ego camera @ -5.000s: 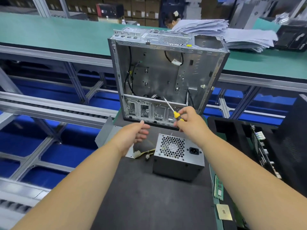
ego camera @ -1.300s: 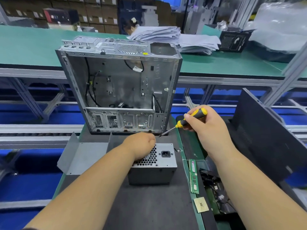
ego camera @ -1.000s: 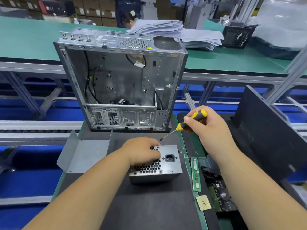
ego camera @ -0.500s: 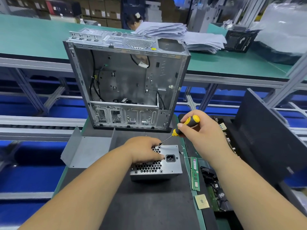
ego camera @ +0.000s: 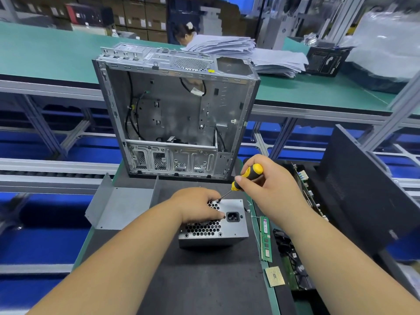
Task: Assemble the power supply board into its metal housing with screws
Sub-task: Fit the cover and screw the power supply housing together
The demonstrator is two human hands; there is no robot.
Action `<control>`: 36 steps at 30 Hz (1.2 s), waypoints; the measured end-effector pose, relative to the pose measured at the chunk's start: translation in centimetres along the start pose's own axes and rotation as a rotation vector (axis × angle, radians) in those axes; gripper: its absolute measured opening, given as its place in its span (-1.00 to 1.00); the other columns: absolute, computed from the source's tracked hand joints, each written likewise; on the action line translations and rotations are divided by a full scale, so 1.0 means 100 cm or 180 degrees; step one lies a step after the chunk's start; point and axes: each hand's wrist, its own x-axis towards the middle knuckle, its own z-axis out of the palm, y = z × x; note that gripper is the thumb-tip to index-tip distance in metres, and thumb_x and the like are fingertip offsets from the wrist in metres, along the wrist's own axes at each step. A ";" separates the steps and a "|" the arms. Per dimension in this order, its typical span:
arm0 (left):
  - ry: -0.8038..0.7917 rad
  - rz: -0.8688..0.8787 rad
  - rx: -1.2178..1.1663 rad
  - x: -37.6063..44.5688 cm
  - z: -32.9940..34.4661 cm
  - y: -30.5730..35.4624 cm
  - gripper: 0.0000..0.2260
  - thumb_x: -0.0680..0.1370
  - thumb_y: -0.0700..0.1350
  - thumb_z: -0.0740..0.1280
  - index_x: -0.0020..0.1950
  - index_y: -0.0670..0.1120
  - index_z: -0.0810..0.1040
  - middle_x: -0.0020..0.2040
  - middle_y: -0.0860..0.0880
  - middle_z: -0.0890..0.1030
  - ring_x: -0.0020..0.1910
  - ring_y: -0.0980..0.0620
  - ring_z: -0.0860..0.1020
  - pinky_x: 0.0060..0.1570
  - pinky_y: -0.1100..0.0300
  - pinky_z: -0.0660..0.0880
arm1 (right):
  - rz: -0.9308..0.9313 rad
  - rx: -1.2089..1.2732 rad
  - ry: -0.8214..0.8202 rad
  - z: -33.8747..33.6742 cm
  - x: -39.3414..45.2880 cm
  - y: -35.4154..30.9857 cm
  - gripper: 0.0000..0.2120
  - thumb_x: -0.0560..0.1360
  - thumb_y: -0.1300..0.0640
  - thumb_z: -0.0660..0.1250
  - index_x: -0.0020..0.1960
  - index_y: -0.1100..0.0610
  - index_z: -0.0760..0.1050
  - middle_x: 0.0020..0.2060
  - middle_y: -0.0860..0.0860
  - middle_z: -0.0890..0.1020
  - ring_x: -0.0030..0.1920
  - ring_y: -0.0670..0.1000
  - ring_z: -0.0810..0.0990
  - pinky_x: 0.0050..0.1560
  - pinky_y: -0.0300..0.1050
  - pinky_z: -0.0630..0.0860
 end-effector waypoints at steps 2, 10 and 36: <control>0.0020 0.0002 -0.0022 -0.001 0.000 0.001 -0.84 0.43 0.29 0.34 -0.29 0.45 0.38 -0.37 0.25 0.46 -0.29 0.26 0.42 -0.30 0.19 0.27 | -0.0048 -0.0051 -0.0027 0.001 0.000 -0.001 -0.86 0.49 0.01 0.41 -0.14 -0.07 0.43 -0.26 -0.15 0.59 -0.25 -0.11 0.56 -0.27 -0.15 0.52; 0.0075 0.0051 -0.0004 -0.002 0.001 0.000 -0.82 0.44 0.29 0.33 -0.31 0.46 0.36 -0.36 0.20 0.42 -0.31 0.25 0.40 -0.33 0.20 0.24 | -0.0065 0.0025 -0.0243 0.000 0.001 -0.008 -0.86 0.49 0.04 0.40 -0.14 -0.06 0.43 -0.26 -0.08 0.63 -0.23 -0.05 0.61 -0.18 0.03 0.59; 0.0596 0.0147 0.0533 0.000 0.017 -0.008 -0.61 0.50 0.30 0.24 0.22 0.13 0.50 0.08 0.11 0.55 0.14 0.03 0.52 -0.10 0.18 0.33 | -0.0560 -0.3129 -0.1064 -0.002 0.047 -0.073 -0.74 0.56 -0.14 0.26 -0.10 0.05 0.50 -0.32 -0.03 0.48 -0.23 0.07 0.50 -0.40 -0.17 0.31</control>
